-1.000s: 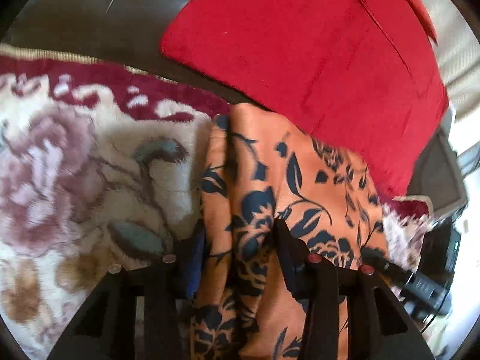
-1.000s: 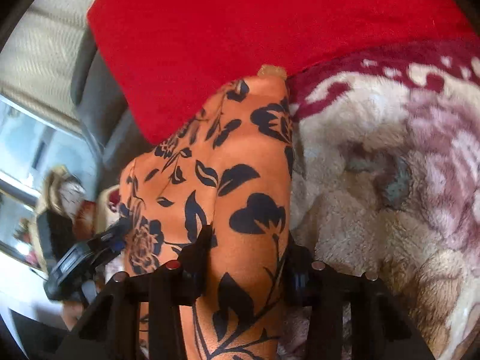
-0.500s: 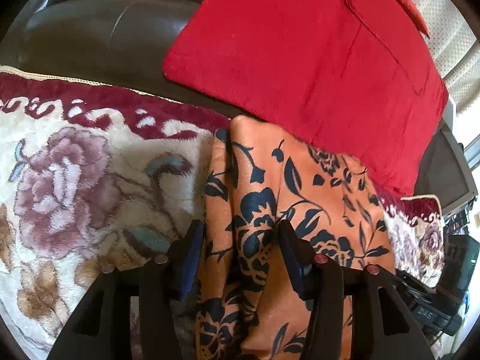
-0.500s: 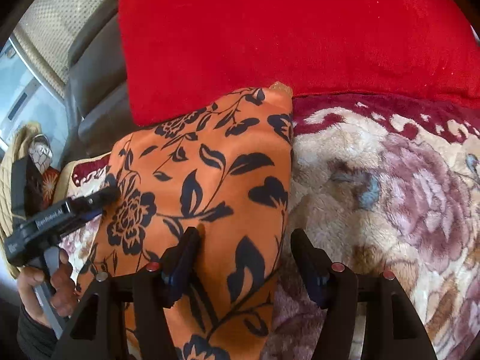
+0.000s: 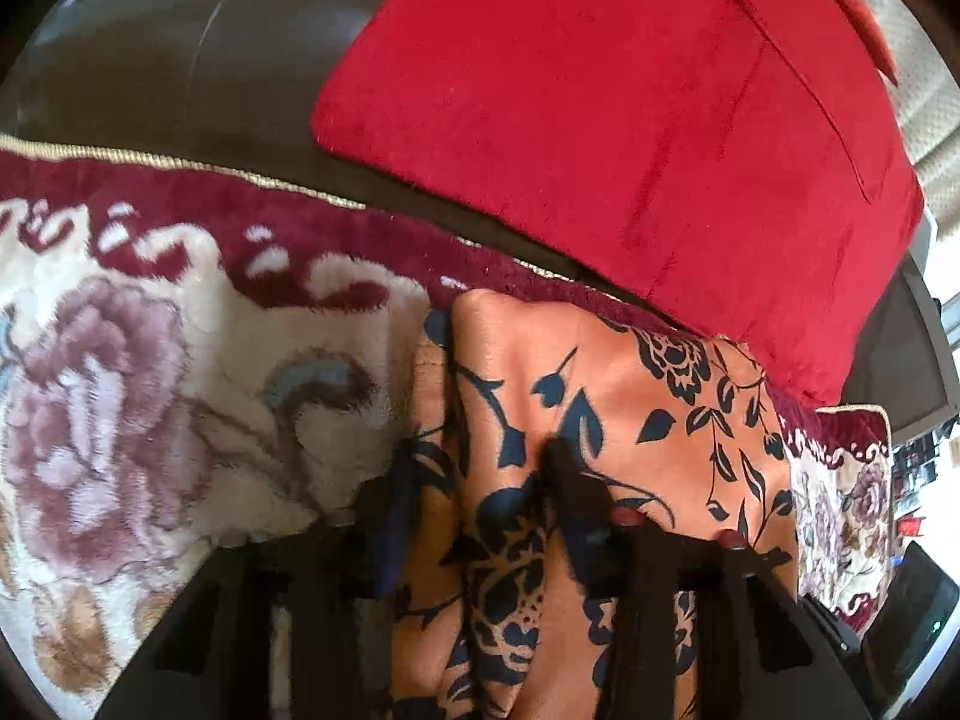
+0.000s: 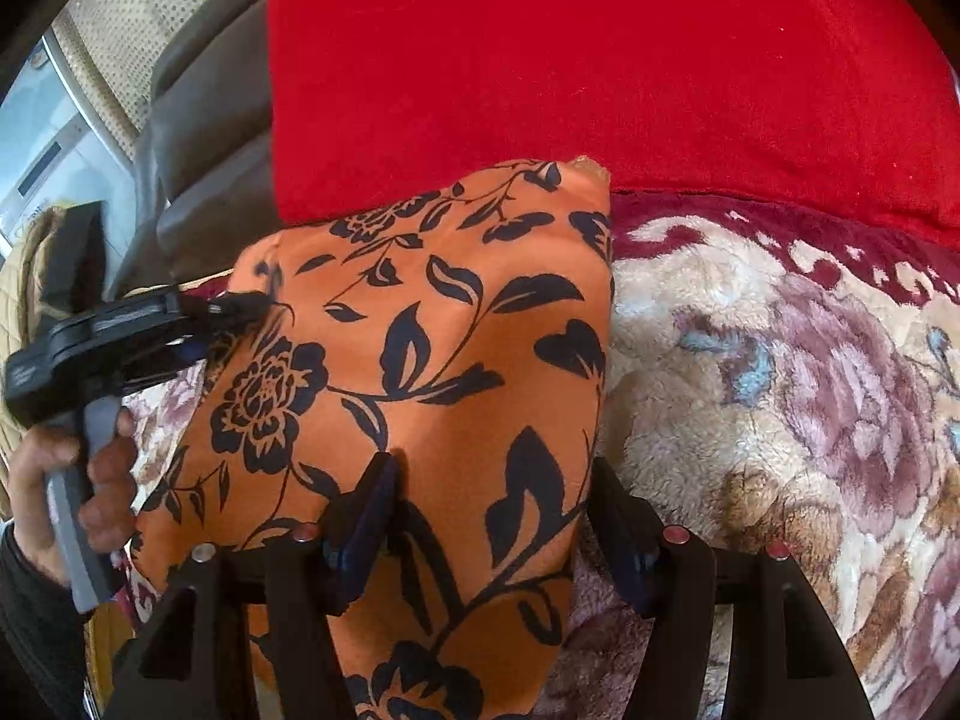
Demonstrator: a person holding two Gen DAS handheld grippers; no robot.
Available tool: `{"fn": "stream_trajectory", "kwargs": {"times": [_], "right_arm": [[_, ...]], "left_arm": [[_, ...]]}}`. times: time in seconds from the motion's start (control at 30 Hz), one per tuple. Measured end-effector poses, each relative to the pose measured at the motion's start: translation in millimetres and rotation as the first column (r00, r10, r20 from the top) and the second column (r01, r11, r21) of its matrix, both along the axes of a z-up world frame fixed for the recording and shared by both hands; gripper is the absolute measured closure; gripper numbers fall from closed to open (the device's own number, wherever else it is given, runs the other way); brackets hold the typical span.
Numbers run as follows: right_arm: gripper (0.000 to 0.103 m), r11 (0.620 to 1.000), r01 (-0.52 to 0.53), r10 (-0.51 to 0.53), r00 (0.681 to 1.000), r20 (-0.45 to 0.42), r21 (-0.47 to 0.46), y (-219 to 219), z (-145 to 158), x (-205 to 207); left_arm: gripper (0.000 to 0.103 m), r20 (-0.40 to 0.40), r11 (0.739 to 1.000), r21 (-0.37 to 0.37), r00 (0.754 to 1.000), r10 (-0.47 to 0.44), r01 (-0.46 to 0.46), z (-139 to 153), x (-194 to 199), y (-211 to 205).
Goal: Fold small clothes
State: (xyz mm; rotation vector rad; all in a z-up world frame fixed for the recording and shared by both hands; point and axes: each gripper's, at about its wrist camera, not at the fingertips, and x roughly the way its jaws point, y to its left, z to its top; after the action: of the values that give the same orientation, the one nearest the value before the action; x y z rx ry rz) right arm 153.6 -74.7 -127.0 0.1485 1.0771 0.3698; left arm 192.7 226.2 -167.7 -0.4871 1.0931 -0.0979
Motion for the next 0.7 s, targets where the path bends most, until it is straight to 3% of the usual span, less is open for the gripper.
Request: {"fn": "stream_trajectory", "kwargs": {"times": [0.13, 0.23, 0.37, 0.43, 0.7], "right_arm": [[0.036, 1.000, -0.007, 0.007, 1.000, 0.002, -0.016, 3, 0, 1], [0.036, 1.000, -0.001, 0.002, 1.000, 0.003, -0.025, 3, 1, 0], [0.031, 0.999, 0.010, -0.010, 1.000, -0.002, -0.036, 3, 2, -4], [0.031, 0.999, 0.007, -0.007, 1.000, 0.000, -0.040, 3, 4, -9], [0.031, 1.000, -0.001, 0.002, 1.000, -0.030, 0.009, 5, -2, -47]], "left_arm": [[0.067, 0.002, 1.000, 0.019, 1.000, 0.009, -0.009, 5, -1, 0], [0.066, 0.056, 0.997, 0.078, 0.998, 0.004, -0.009, 25, -18, -5], [0.042, 0.133, 0.986, 0.168, 0.990, -0.037, 0.015, 51, -61, -17], [0.040, 0.144, 0.974, 0.228, 0.989, -0.041, 0.007, 56, -81, -21], [0.040, 0.114, 0.947, 0.319, 0.993, -0.002, -0.035, 41, -136, -35]]}}
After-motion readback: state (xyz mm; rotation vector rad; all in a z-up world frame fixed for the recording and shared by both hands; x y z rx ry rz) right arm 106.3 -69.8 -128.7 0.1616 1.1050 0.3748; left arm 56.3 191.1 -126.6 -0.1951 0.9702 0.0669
